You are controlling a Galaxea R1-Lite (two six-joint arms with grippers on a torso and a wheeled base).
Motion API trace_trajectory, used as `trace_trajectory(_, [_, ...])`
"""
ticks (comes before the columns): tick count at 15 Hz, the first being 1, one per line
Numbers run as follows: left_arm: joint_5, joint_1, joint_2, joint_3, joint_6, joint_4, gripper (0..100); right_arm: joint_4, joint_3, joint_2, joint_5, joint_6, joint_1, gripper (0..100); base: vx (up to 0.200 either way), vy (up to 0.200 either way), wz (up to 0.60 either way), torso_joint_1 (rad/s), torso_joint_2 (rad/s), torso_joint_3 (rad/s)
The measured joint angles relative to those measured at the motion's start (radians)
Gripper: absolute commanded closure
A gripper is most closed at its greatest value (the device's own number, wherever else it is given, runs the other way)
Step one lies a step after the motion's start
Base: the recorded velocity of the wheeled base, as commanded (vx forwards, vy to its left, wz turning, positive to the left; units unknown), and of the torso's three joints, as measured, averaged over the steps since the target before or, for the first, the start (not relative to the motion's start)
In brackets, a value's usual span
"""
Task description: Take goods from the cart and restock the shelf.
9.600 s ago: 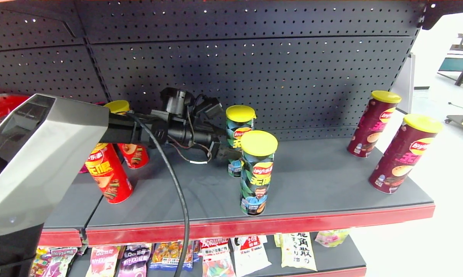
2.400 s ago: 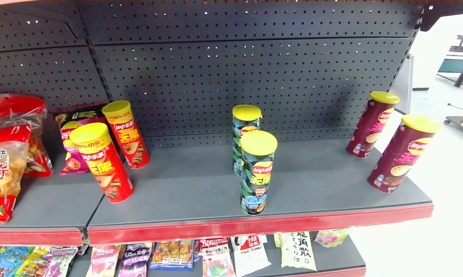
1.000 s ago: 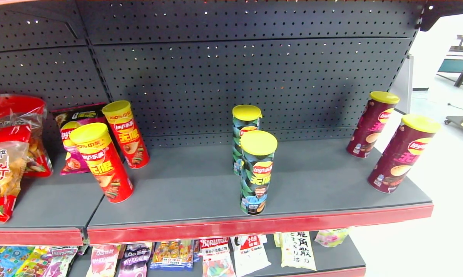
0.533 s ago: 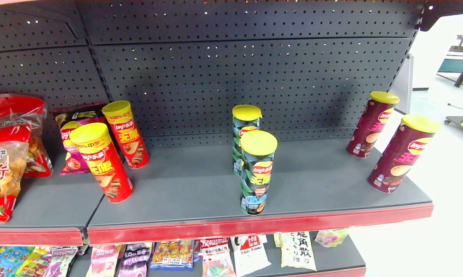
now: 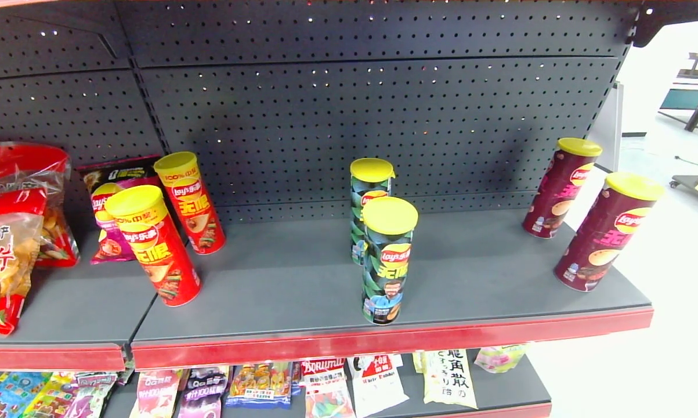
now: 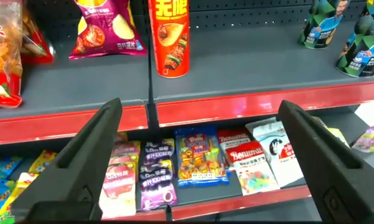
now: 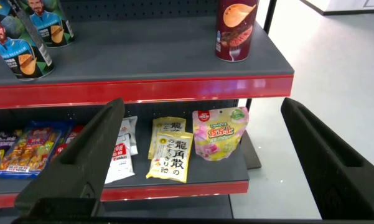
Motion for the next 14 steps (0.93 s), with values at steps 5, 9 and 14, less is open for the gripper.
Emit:
trace_trajectory(5, [0.0, 0.0, 0.0, 0.0, 0.0, 0.0, 0, 0.0, 0.0, 0.0, 0.0, 0.0, 0.0, 0, 0.0, 0.0, 0.0, 0.0, 0.0, 0.0])
trace_trajectory(9, [0.001, 0.0, 0.0, 0.0, 0.0, 0.0, 0, 0.0, 0.0, 0.0, 0.0, 0.0, 0.0, 0, 0.0, 0.0, 0.0, 0.0, 0.0, 0.0])
trace_trajectory(14, [0.0, 0.0, 0.0, 0.001, 0.0, 0.0, 0, 0.0, 0.0, 0.0, 0.0, 0.0, 0.0, 0, 0.0, 0.0, 0.0, 0.0, 0.0, 0.0])
